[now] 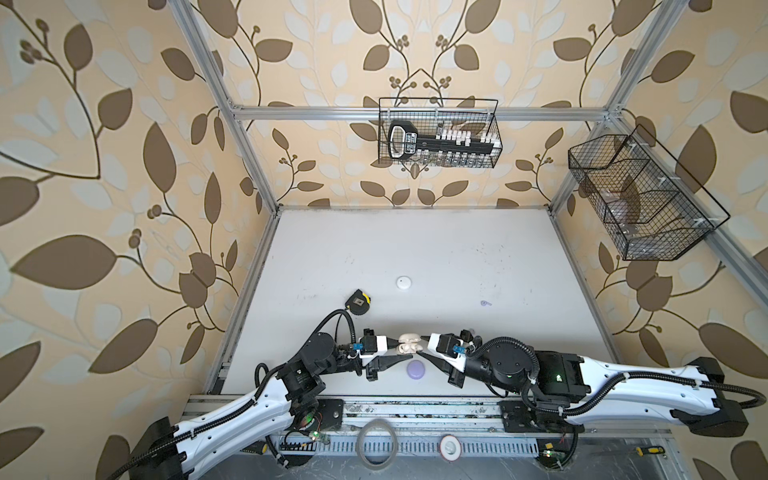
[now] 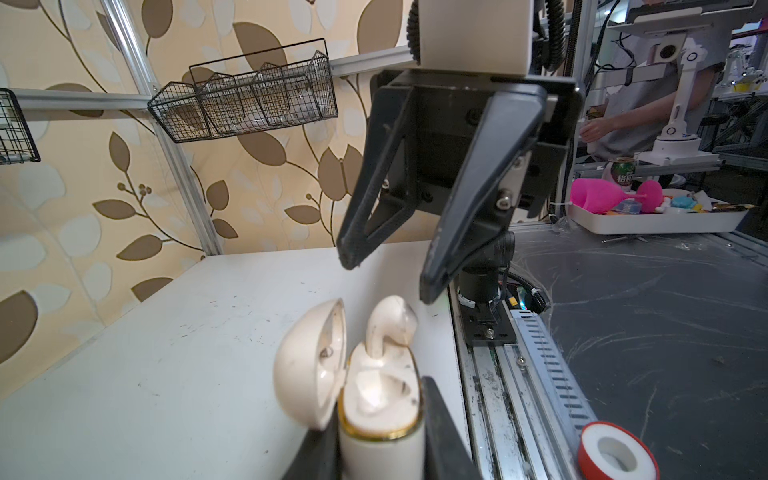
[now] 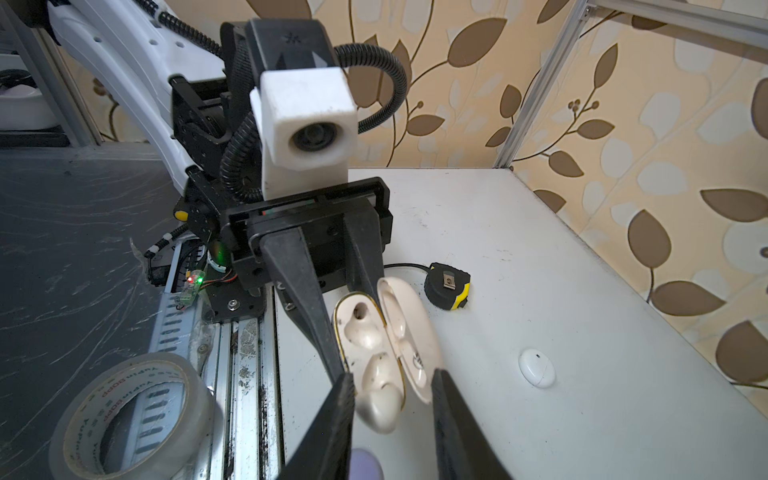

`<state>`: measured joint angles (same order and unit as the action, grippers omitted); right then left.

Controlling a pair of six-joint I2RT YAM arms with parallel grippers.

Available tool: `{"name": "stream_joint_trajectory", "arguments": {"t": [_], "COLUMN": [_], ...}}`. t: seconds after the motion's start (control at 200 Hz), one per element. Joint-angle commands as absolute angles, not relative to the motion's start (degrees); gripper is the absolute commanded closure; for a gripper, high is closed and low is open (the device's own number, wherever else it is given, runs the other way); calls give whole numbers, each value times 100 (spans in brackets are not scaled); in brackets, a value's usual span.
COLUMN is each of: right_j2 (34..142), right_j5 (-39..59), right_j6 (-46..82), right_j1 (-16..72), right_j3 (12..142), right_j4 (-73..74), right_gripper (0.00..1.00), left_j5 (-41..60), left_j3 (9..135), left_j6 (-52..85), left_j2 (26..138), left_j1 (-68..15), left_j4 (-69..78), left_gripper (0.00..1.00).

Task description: Insert the wireless bluetooth earbuds into the charging case

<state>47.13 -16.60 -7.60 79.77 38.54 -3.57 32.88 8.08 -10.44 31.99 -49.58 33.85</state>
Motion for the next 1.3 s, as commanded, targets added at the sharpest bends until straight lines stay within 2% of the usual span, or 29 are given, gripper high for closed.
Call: {"name": "stream_joint_trajectory", "arguments": {"t": [0.0, 0.215, 0.36, 0.48, 0.635, 1.0, 1.165, 1.295], "right_j2": [4554, 4535, 4624, 4694, 4785, 5115, 5323, 5475], "right_j5": [-1437, -1415, -1493, -1498, -1371, -1552, -2063, -2585], "right_j6": [-898, -980, -996, -1002, -943, -296, 424, 1092], "right_j1": [8022, 8067, 8066, 8062, 8057, 8059, 8090, 8160], "right_j3": [3697, 3549, 3550, 3595, 3623, 3583, 3617, 3569], "right_j4": [-287, -258, -166, -102, -52, 477, 650, 818], "right_gripper": [64, 60, 61, 65, 75, 88, 93, 93], "left_j5": [3458, 3570, 3706, 3779, 3797, 3776, 3573, 3422], "left_j3": [920, 923, 962, 975, 984, 976, 941, 844], "left_j6": [-1037, -1064, -1090, -1109, -1125, -1151, -1168, -1192], "left_j2": [3164, 3120, 3159, 3190, 3190, 3173, 3114, 3002], "left_j1": [-5010, -5010, -5010, -5010, -5010, -5010, -5010, -5010], "left_j4": [3762, 3737, 3701, 3709, 3683, 3674, 3639, 3726], "left_gripper": [100, 100, 100, 100, 100, 100, 100, 100]}}
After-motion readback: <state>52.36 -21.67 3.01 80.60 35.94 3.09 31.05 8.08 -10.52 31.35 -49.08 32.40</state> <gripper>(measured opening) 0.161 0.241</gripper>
